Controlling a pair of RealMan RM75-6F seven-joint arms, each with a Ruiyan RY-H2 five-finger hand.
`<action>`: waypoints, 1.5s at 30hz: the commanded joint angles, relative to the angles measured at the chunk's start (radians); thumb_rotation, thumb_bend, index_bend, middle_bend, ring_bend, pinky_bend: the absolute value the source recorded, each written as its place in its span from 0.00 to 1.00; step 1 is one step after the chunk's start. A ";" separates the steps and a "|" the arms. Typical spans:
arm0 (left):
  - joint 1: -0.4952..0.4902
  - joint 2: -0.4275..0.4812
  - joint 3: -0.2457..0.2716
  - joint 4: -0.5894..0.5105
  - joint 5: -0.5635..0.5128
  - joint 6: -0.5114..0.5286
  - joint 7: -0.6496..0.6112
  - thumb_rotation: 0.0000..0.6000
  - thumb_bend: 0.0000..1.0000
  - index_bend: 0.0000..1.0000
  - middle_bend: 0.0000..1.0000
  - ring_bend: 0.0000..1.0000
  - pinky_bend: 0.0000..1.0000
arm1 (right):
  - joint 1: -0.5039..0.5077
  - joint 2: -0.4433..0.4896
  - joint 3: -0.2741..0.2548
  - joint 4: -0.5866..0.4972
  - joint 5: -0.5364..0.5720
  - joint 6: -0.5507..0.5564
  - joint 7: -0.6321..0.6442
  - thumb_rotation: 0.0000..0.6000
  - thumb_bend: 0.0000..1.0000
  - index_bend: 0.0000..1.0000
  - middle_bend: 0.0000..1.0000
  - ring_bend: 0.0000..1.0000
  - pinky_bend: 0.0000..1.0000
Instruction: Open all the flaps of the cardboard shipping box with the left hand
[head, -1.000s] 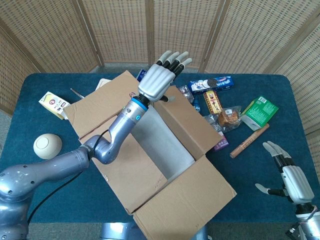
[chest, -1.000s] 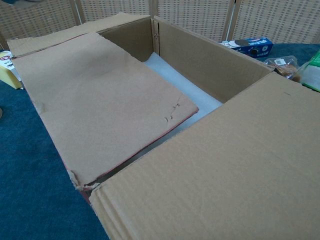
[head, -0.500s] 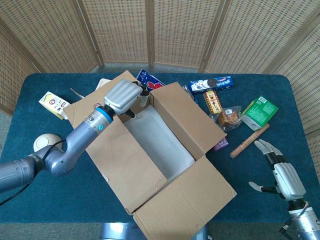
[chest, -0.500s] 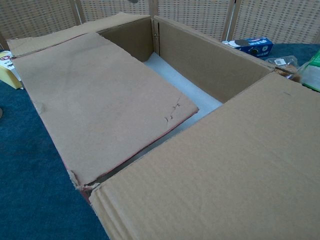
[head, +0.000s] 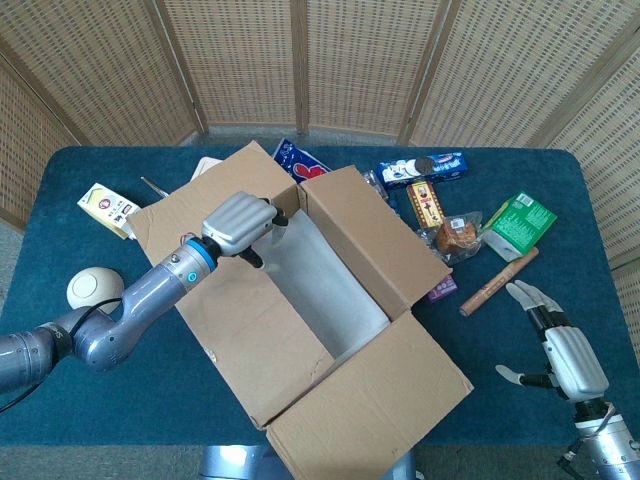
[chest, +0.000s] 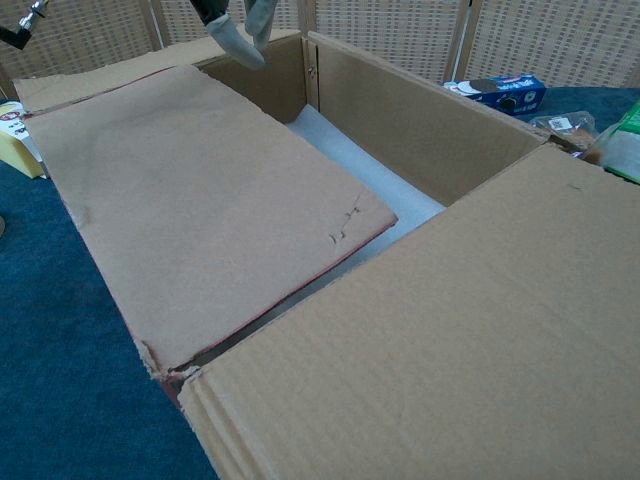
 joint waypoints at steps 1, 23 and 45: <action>-0.015 0.017 0.004 -0.022 -0.024 -0.040 -0.029 0.83 0.00 0.61 0.52 0.38 0.55 | 0.000 0.000 -0.001 0.000 0.000 0.001 -0.001 1.00 0.05 0.00 0.00 0.00 0.11; -0.104 -0.070 0.081 -0.007 -0.200 0.056 0.018 0.48 0.00 0.65 0.52 0.33 0.35 | -0.002 -0.002 -0.013 0.006 -0.019 0.008 0.005 1.00 0.03 0.00 0.00 0.00 0.11; -0.162 -0.033 0.140 -0.036 -0.335 -0.037 0.022 0.38 0.00 0.67 0.52 0.32 0.41 | -0.005 -0.006 -0.020 0.008 -0.030 0.015 -0.008 1.00 0.03 0.00 0.00 0.00 0.11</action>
